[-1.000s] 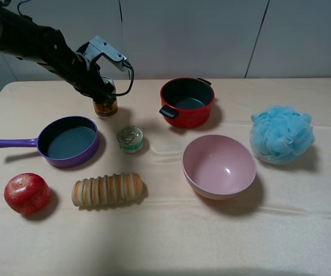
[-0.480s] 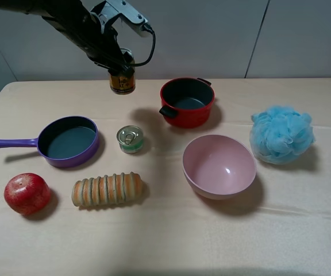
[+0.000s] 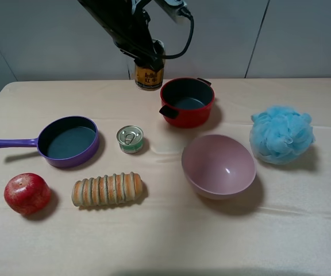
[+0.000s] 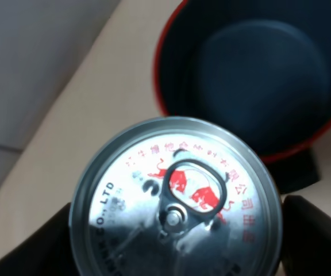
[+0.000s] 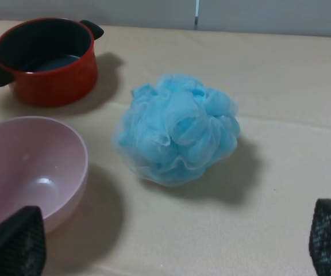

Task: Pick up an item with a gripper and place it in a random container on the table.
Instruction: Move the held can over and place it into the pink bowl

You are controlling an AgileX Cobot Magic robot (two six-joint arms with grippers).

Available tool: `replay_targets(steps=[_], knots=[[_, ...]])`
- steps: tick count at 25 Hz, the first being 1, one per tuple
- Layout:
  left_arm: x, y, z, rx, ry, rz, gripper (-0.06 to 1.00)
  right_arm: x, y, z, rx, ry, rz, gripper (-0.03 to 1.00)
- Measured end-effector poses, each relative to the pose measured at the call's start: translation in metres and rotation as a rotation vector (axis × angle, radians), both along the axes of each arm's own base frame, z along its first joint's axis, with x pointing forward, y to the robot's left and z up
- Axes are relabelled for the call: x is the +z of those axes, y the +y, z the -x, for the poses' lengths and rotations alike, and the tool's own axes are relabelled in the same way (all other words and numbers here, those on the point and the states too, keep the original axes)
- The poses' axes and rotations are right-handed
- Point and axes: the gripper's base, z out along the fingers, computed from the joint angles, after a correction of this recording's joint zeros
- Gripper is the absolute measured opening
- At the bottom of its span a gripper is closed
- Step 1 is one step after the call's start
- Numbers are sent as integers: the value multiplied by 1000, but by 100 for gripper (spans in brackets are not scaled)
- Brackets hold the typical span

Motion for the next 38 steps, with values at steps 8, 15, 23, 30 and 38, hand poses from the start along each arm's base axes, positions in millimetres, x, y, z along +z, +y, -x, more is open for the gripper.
replay_targets(steps=[8, 15, 23, 30, 38], knots=[[11, -40, 26, -95, -20, 27, 68, 0, 0, 0, 0, 0, 0, 69], [12, -69, 51, -158, -10, 47, 68, 0, 0, 0, 0, 0, 0, 69], [12, -97, 79, -226, -1, 84, 68, 0, 0, 0, 0, 0, 0, 69], [4, -119, 101, -282, 31, 95, 68, 0, 0, 0, 0, 0, 0, 69], [-10, -132, 113, -308, 59, 82, 68, 0, 0, 0, 0, 0, 0, 69]])
